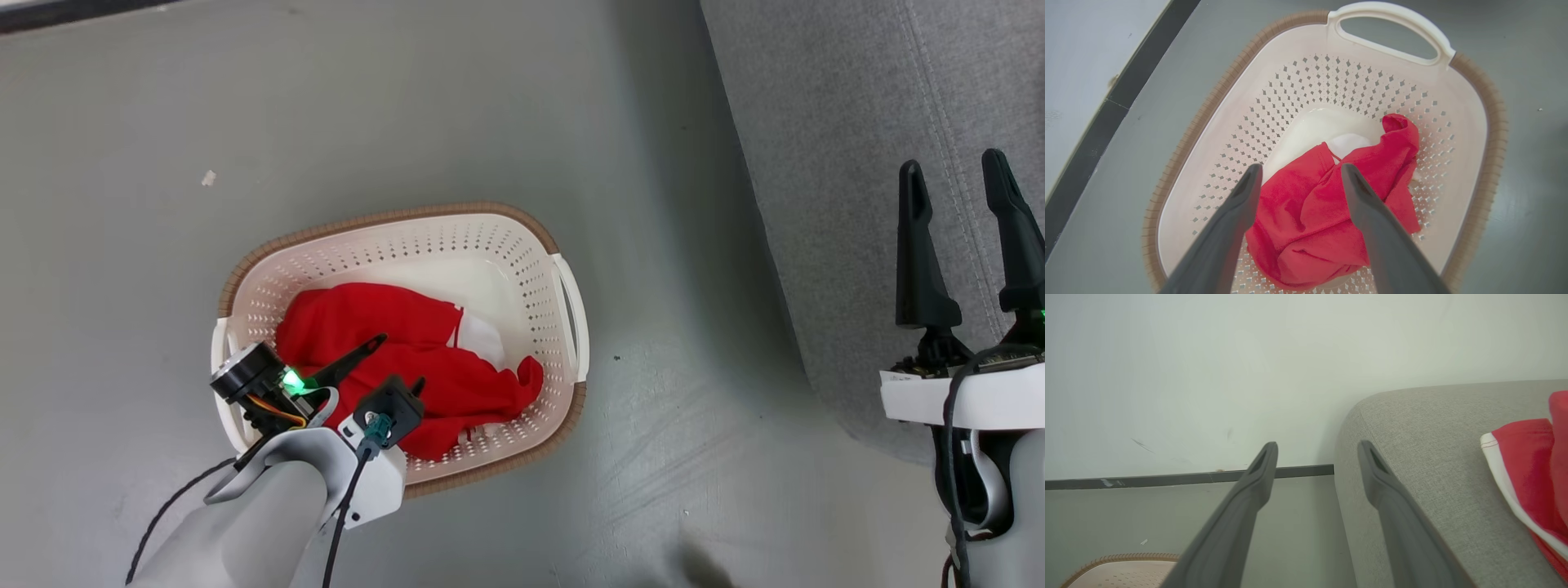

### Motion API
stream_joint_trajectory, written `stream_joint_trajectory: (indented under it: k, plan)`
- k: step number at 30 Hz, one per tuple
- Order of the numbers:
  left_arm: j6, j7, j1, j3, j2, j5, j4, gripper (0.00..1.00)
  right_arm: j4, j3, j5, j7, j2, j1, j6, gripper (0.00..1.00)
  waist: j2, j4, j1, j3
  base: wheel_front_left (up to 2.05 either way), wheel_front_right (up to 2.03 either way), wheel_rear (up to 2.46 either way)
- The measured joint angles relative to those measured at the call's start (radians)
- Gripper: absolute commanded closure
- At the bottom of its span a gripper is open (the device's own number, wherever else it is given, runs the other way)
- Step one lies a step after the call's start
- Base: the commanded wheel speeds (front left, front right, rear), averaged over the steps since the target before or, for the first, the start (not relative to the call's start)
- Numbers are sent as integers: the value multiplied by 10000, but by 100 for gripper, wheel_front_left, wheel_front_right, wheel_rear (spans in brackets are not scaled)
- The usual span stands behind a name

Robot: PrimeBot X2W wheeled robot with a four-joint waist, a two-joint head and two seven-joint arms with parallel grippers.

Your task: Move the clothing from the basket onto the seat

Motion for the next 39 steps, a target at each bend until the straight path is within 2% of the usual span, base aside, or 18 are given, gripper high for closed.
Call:
stream_joint_trajectory:
  k: [18, 39]
  plan:
    - [-88, 456, -1050, -775, 293, 1162, 1467, 0, -19, 132, 370, -98, -4, -1090, 0, 0, 0, -582, 0, 1319, 0, 0, 0]
    - [27, 899, -2030, -932, 347, 1597, 2581, 0, 90, 414, 815, -100, -2, -1852, 0, 0, 0, -1200, 0, 2315, 0, 0, 0]
